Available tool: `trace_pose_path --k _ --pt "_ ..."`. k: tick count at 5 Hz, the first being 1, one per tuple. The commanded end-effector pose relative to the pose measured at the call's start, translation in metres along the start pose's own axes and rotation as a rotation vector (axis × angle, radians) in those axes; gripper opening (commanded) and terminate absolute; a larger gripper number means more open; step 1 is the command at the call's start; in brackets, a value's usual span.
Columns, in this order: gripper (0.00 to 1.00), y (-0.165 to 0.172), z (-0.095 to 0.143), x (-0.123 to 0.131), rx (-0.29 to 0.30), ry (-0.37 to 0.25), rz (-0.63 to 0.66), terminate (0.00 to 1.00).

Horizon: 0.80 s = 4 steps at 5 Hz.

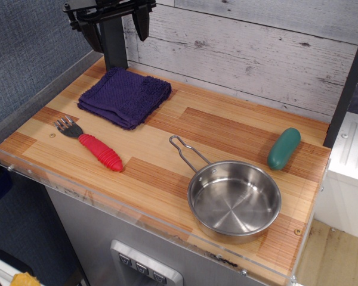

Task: Pick the cucumber from right corner and place it left side of the table

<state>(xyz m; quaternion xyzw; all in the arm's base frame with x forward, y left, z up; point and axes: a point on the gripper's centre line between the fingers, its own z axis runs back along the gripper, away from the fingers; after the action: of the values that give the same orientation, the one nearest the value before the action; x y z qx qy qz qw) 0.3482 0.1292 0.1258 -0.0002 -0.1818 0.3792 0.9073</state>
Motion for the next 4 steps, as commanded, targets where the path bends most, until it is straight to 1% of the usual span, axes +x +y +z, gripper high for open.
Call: trace_pose_path --k 1,2,3,4 --pt "1.0 0.0 0.0 0.0 0.0 0.0 0.0 0.0" --pt "1.0 -0.028 -0.005 0.001 -0.014 -0.035 -0.269 0.0" --pt "1.0 -0.061 -0.001 -0.028 -0.078 -0.027 -0.428 0.0" --pt "1.0 -0.07 0.001 -0.054 -0.111 -0.017 -0.533 0.0"
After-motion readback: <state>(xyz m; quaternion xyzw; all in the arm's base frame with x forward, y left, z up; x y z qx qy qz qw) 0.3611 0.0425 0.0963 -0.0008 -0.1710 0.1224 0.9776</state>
